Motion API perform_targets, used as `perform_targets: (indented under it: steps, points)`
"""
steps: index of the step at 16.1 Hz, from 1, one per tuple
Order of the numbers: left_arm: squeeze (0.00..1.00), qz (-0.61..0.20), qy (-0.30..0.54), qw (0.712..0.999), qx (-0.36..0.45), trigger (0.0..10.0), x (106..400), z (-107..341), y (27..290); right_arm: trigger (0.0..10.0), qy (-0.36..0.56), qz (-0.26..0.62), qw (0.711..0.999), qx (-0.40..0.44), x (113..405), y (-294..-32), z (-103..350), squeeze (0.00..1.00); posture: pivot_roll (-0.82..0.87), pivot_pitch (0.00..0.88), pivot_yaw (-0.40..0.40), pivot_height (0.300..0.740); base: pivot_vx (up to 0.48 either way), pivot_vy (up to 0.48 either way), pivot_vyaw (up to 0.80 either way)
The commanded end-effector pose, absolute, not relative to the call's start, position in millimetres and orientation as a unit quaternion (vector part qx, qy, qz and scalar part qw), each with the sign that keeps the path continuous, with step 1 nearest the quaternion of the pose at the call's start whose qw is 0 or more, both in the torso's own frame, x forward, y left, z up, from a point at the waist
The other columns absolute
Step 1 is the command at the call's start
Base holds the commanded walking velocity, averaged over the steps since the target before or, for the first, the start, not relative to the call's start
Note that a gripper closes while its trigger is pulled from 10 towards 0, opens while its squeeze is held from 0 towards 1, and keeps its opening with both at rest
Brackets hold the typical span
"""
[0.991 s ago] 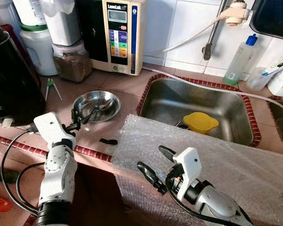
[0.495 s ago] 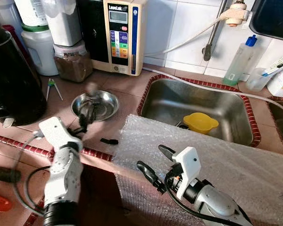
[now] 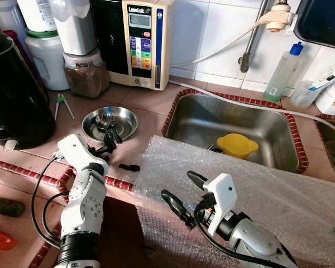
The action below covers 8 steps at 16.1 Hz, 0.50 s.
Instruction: Kitchen organization
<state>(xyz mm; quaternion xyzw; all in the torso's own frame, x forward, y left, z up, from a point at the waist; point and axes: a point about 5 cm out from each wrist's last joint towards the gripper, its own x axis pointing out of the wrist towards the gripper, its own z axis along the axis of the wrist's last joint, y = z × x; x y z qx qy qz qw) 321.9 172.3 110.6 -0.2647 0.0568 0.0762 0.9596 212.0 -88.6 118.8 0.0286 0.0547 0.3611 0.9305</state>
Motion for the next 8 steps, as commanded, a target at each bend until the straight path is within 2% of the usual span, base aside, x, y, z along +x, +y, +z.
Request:
perform_targets:
  steps: [1, 2, 8]
  points:
    - [0.00, 0.041, 0.065, 0.959, -0.274, 6.8, 325, 115, 160, 10.0, 0.054, 0.358, 0.932, 0.020, 214, -89, 118, 0.00, 0.10, 0.007, 0.003, 0.740, 0.000, 0.000, 0.00]
    - [0.00, 0.029, 0.082, 0.958, -0.273, 10.0, 326, 112, 155, 10.0, 0.054, 0.359, 0.932, 0.019, 214, -89, 118, 0.00, 0.10, 0.007, 0.004, 0.740, 0.000, 0.000, 0.00]
    - [0.00, 0.020, 0.082, 0.958, -0.273, 10.0, 331, 113, 149, 10.0, 0.053, 0.358, 0.932, 0.017, 215, -89, 118, 0.00, 0.09, 0.007, 0.006, 0.740, 0.000, 0.000, 0.00]
